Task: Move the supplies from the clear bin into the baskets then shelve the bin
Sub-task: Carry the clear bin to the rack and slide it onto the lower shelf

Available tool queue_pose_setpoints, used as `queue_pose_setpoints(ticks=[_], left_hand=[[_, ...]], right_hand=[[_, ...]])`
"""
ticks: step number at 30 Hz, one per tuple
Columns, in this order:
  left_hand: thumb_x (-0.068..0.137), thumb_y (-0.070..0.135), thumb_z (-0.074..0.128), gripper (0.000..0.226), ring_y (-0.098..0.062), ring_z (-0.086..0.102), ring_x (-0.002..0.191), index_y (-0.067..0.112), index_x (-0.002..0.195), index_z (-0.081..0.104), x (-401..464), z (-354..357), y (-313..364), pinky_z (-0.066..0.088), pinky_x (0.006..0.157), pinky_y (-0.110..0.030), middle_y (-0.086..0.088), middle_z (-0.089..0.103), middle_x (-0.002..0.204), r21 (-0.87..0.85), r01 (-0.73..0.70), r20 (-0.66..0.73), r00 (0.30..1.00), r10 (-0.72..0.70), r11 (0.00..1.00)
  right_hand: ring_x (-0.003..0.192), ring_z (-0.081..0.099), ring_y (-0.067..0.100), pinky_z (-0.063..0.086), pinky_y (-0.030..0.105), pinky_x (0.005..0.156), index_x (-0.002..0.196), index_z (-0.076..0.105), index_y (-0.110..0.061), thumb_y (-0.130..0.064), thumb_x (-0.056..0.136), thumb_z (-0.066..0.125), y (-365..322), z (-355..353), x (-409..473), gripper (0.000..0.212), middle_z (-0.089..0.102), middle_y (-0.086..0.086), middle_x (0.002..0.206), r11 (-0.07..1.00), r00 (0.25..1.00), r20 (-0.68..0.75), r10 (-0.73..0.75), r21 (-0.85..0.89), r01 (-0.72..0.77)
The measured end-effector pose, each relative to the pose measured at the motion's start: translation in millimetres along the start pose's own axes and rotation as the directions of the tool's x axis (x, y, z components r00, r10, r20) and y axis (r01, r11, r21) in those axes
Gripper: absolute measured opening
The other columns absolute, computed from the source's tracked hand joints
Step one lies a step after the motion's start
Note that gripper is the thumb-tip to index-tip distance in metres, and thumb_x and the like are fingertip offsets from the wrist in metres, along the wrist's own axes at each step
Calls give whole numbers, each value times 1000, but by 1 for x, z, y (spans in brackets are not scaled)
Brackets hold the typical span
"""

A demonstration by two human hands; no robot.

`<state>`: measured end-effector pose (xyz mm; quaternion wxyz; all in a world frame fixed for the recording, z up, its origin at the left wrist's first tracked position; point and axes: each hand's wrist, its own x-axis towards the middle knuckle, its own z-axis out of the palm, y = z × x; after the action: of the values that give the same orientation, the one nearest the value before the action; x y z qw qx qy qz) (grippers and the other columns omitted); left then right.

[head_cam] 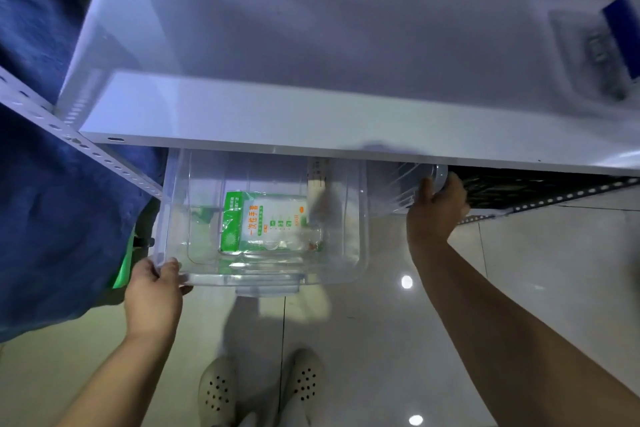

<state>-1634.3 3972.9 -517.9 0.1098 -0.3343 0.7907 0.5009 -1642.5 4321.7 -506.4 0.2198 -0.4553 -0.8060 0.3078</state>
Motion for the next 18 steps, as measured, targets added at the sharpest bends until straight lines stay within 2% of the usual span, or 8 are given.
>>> queue_pose_setpoints(ticks=[2,4,6,8,11,13,15,18], left_hand=[[95,13,43,6,-35,60,83,10,92,47,0,3,0,48,74,-38,-23,57,95,-129,64,-11,998,-66,990],[95,12,43,8,-35,59,81,12,88,47,1,5,-1,51,64,-30,-24,57,96,-189,81,-32,996,-89,979],[95,9,42,18,-30,57,70,15,79,46,1,6,-4,55,52,-20,-21,54,97,-227,78,-49,995,-92,971],[95,7,41,24,-25,55,64,19,74,44,-1,6,-3,51,47,-12,-19,52,96,-257,83,-47,994,-99,963],[95,5,42,25,-25,54,66,18,73,43,-2,4,-2,51,45,-11,-17,51,94,-304,104,-20,993,-115,947],[95,5,42,25,-29,54,71,18,74,43,0,2,0,52,46,-12,-18,49,98,-332,113,0,993,-119,937],[95,5,43,25,-28,53,70,18,74,44,2,-1,1,52,48,-13,-20,50,99,-340,115,7,993,-120,933],[95,6,43,24,-24,53,66,17,74,44,6,-8,0,52,49,-13,-21,51,98,-342,116,27,993,-114,933]], right_hand=[[99,49,37,45,45,81,109,52,0,-24,94,48,3,4,3,29,52,14,91,999,998,61,-15,40,13],[96,47,33,41,40,73,104,52,-2,-25,94,49,5,7,-2,25,43,3,79,994,994,99,-37,102,26],[93,42,27,37,36,72,98,51,-2,-28,93,51,5,8,-11,26,44,3,81,990,983,139,-119,98,106],[91,42,25,39,38,74,99,50,-1,-29,91,54,5,8,-23,30,47,9,90,984,964,199,-174,82,160],[94,48,26,41,35,78,107,48,-2,-26,88,61,6,8,-48,33,51,15,100,979,941,275,-196,110,172],[90,48,24,34,24,76,103,50,-3,-28,85,63,5,6,-66,34,50,11,96,951,910,276,-308,104,291],[85,41,17,28,17,71,94,50,-2,-36,84,59,3,4,-83,37,45,8,90,910,870,267,-415,104,402],[80,29,8,26,11,70,83,47,-3,-44,83,54,-1,2,-99,41,40,8,84,883,855,221,-469,117,455]])
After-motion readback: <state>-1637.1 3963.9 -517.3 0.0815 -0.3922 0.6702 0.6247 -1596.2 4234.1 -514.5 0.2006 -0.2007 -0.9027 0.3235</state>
